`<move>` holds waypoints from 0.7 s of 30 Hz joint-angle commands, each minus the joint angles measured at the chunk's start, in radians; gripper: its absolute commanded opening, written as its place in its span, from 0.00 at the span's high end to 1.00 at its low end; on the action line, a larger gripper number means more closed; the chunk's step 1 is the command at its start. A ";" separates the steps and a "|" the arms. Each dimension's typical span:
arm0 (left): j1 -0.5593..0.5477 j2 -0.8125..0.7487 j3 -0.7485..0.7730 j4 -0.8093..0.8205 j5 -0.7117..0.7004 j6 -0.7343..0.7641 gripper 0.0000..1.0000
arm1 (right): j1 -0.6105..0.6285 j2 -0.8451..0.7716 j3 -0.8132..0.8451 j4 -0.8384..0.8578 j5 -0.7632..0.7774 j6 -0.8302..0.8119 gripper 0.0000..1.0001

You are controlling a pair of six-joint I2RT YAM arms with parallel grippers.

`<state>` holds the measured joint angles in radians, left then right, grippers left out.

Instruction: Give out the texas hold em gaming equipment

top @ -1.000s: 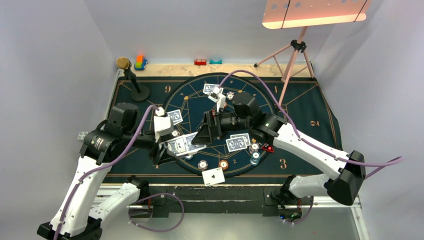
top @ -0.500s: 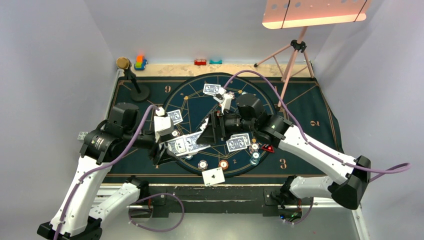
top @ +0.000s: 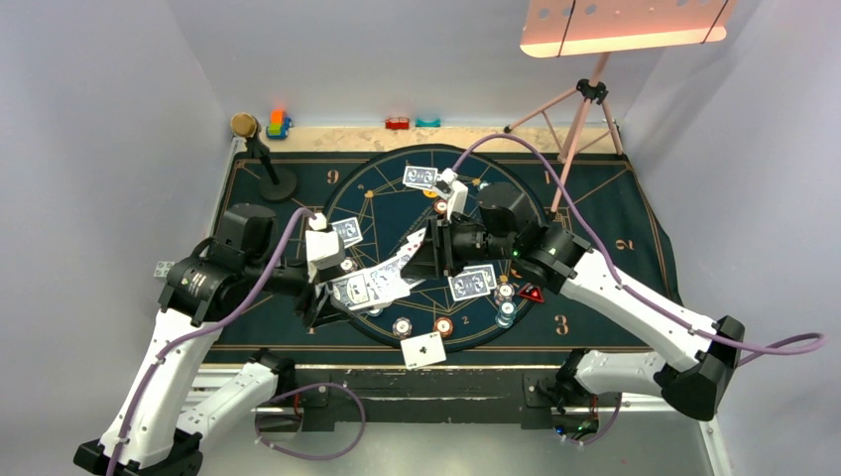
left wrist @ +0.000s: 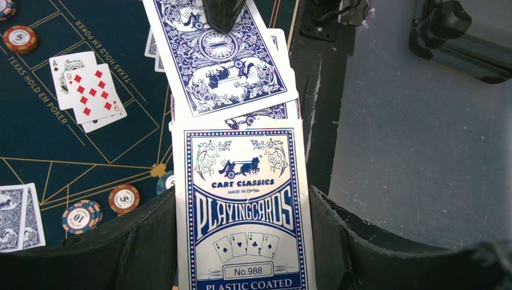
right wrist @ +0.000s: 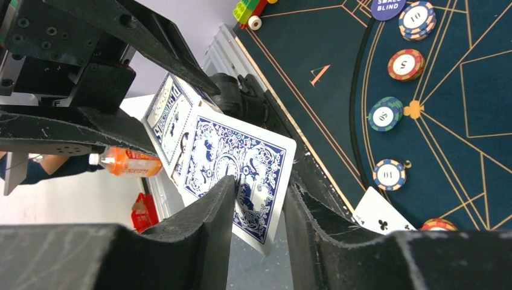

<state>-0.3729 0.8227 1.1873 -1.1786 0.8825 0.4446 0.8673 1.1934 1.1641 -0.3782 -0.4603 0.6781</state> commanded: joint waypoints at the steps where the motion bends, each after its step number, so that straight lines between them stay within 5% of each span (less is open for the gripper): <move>1: 0.008 -0.007 0.032 0.028 0.041 -0.007 1.00 | -0.009 -0.036 0.054 -0.028 0.039 -0.021 0.65; 21: 0.008 -0.009 0.028 0.025 0.039 -0.006 1.00 | -0.074 -0.093 0.094 -0.091 0.095 -0.045 0.99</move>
<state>-0.3729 0.8227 1.1873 -1.1770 0.8829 0.4446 0.8104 1.1297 1.2045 -0.4572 -0.4011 0.6525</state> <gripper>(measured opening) 0.713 0.048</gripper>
